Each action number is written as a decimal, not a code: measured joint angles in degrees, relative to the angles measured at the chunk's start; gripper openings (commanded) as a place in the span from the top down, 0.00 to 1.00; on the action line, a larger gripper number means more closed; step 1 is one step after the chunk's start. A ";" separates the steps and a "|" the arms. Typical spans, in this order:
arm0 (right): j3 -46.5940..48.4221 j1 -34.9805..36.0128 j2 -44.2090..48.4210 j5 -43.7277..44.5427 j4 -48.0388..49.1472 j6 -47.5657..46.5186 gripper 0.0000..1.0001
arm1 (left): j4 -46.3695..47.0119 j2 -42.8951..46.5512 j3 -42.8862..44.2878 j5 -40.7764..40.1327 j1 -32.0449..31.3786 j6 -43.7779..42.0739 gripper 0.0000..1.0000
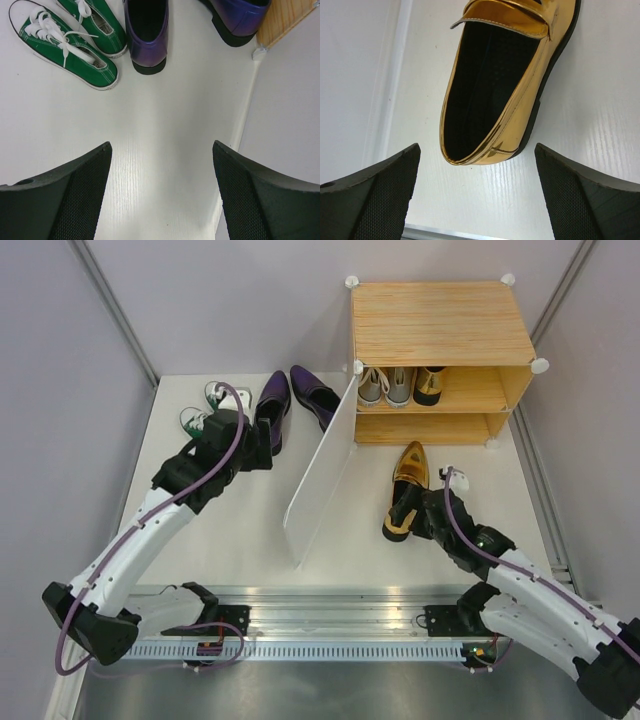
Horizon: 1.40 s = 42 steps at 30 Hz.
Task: Place and organize the shoes in the shoe cabinet
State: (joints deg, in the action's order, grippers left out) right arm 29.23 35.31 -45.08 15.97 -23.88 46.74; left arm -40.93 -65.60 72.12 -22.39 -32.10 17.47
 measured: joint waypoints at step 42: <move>2.69 8.17 -31.52 20.50 10.82 7.76 0.11 | 5.14 4.81 -4.35 2.97 0.22 -0.04 0.16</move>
State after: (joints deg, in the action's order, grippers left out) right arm 31.92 43.48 -76.60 36.47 -13.06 54.50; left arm -35.79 -60.80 67.77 -19.42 -31.88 17.43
